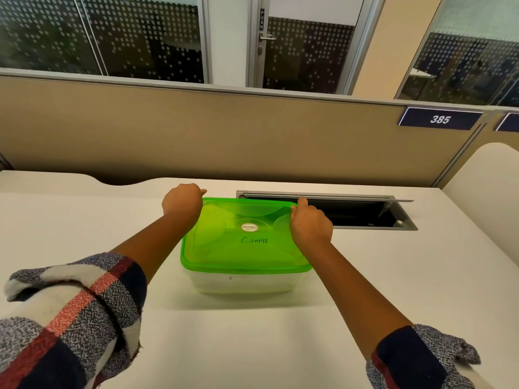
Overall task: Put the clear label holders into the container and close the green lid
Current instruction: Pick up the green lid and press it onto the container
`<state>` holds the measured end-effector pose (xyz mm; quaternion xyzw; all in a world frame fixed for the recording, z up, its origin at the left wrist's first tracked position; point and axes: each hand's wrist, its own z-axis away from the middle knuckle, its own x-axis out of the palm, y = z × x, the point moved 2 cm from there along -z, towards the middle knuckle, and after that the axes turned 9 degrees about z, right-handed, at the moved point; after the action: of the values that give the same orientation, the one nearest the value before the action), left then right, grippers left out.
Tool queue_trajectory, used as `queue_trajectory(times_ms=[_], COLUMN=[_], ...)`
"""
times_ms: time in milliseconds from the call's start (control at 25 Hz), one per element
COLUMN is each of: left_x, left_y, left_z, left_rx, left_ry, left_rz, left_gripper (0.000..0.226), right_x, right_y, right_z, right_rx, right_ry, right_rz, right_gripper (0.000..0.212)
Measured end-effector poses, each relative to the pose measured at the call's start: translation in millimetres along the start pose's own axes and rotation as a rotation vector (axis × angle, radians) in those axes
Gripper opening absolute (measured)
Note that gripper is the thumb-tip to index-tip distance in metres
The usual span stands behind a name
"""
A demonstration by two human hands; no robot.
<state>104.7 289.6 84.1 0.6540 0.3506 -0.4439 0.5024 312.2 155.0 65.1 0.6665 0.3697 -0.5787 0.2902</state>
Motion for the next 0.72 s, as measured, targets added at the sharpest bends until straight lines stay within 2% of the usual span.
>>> queue_trajectory(times_ms=[200, 440, 600, 720], left_x=[6.5, 13.2, 15.3, 11.5], left_y=[-3.0, -3.2, -4.9, -13.5], left_z=[5.4, 5.4, 7.8, 7.9], left_rx=[-0.070, -0.106, -0.122, -0.209], left_ry=[0.056, 0.078, 0.091, 0.027], left_rz=[0.034, 0.071, 0.137, 0.182], left_gripper=[0.058, 0.050, 0.046, 0.058], right_x=[-2.8, 6.8, 10.0, 9.2], right_y=[-1.2, -2.9, 3.7, 12.2], right_z=[-3.0, -1.9, -3.1, 3.0], right_rx=[0.028, 0.099, 0.185, 0.219], right_ry=[-0.031, -0.040, -0.182, -0.291], right_rz=[-0.009, -0.084, -0.308, -0.375], right_gripper=[0.033, 0.038, 0.047, 0.058])
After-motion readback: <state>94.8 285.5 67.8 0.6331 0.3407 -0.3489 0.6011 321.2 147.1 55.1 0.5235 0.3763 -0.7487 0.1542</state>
